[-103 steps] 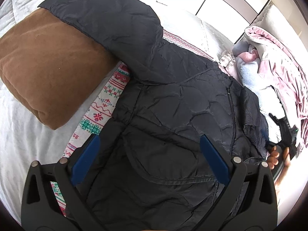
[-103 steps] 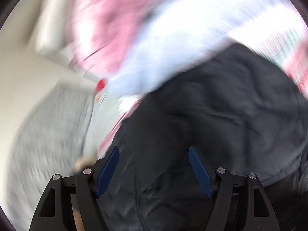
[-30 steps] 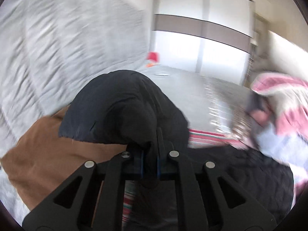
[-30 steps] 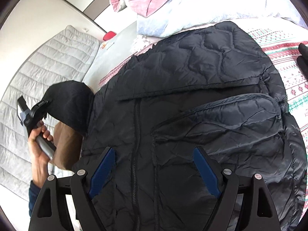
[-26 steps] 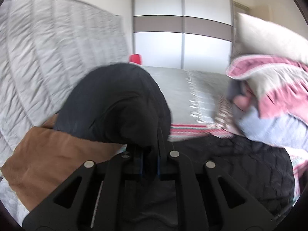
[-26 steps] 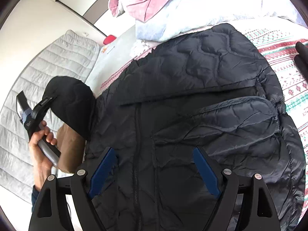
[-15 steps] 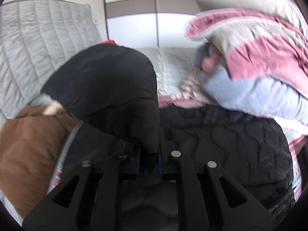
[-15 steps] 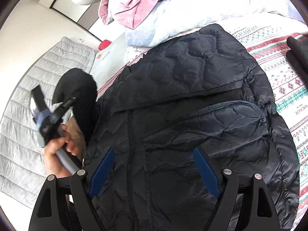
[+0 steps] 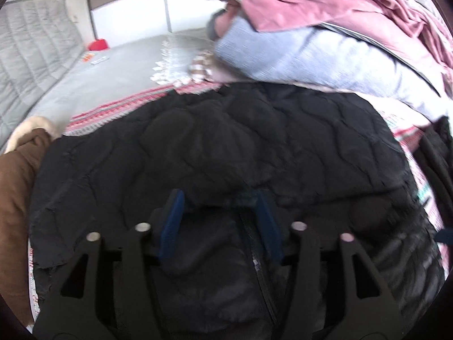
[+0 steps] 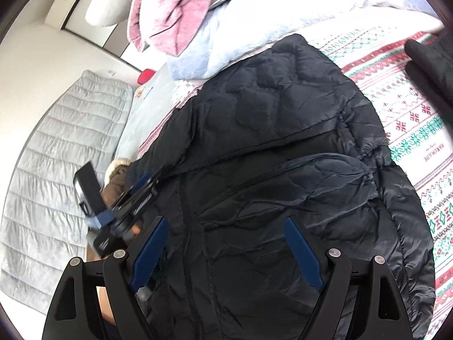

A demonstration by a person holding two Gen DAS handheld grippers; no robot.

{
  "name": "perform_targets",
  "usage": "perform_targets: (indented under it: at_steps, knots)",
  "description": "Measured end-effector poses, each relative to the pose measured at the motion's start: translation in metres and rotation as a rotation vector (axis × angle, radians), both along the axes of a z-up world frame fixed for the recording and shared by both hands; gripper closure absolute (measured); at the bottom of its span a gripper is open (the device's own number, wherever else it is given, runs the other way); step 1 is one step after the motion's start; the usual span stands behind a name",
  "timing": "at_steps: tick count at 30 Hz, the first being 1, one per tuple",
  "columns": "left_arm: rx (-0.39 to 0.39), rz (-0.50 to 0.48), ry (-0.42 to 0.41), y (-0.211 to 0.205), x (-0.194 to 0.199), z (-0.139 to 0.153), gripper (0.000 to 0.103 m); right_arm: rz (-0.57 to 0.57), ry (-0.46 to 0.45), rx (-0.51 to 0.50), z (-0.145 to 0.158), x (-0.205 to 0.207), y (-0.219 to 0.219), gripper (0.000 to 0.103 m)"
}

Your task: Fold large clothes

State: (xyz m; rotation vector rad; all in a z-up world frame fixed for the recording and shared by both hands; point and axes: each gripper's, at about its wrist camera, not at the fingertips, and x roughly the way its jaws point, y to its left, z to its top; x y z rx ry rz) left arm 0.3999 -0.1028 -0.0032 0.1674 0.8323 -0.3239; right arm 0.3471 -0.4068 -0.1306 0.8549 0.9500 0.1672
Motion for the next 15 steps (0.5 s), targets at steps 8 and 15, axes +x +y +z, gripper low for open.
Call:
perform_targets:
  at_steps: [8, 15]
  knots:
    - [-0.107, 0.077, 0.199, 0.019, 0.032, -0.023, 0.035, 0.006, 0.042, -0.008, -0.011, 0.003, -0.007, 0.018]
    - [-0.108, 0.184, 0.246, 0.041, 0.008, -0.010, 0.035, -0.020, 0.034, -0.001, -0.014, 0.001, -0.015, 0.018]
